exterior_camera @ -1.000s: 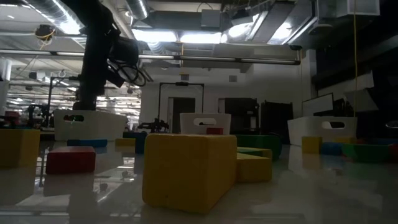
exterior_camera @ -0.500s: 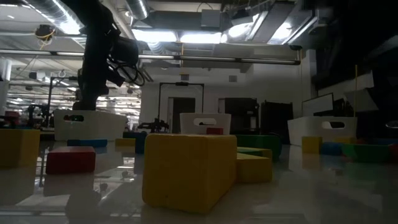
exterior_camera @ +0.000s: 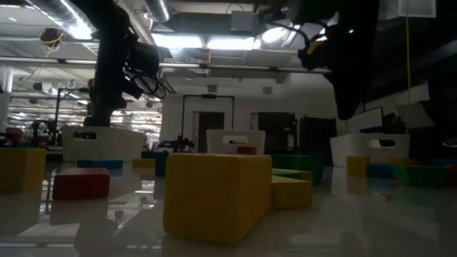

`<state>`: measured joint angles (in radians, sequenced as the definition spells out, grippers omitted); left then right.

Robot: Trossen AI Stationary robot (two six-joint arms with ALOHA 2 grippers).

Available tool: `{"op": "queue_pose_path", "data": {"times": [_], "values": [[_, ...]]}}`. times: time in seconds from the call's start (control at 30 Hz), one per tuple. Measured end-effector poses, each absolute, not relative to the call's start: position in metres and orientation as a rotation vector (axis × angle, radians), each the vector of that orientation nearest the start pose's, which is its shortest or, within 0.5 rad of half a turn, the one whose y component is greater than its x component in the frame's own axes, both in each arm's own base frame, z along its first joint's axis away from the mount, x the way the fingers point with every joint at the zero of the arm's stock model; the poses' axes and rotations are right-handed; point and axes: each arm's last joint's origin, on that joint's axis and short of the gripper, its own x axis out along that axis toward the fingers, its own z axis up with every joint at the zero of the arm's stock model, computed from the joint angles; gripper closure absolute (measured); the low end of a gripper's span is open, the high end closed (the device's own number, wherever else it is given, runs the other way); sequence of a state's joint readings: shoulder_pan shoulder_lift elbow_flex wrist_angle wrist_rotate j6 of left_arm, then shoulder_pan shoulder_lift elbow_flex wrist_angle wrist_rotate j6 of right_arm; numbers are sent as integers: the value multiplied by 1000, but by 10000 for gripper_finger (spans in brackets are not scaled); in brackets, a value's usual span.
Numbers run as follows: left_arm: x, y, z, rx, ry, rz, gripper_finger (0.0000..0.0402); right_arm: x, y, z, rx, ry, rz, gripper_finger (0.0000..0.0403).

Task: Sort blocks
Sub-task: Put the yellow block into the top right white bin

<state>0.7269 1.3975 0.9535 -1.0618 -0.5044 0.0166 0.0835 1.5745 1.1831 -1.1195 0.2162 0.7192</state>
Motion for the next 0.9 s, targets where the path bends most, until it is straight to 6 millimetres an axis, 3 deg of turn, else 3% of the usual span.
{"op": "queue_pose_path", "data": {"times": [0.27,0.67,0.9], "values": [[161,162,220,-168,1583,969,208,276,-4,233,410,1392,-621,230],[161,162,220,-174,1579,976,208,279,-2,233,452,1385,-572,230],[161,162,220,-172,1579,974,208,283,-2,222,446,1435,-594,182]]}}
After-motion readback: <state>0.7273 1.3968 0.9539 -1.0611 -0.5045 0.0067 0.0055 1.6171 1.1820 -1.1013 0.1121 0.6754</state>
